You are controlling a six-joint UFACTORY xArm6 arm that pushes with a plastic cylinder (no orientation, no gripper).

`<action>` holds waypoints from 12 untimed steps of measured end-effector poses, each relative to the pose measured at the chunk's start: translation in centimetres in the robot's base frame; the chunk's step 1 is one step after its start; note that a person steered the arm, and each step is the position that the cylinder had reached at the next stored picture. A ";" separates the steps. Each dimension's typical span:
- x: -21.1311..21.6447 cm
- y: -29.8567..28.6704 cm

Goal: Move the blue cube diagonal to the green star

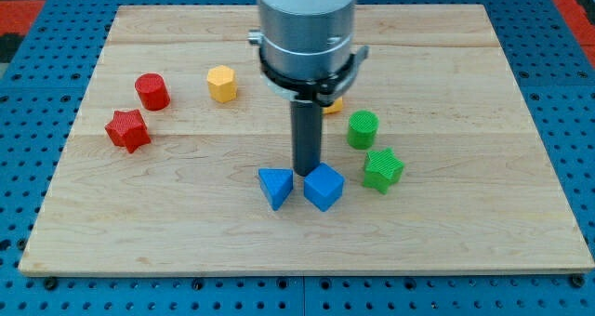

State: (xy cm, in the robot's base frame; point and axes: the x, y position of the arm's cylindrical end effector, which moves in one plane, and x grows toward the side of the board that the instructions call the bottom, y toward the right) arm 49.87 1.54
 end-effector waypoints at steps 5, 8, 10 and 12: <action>4.6 1.0; 7.3 -3.4; 0.4 -13.2; -0.9 -13.2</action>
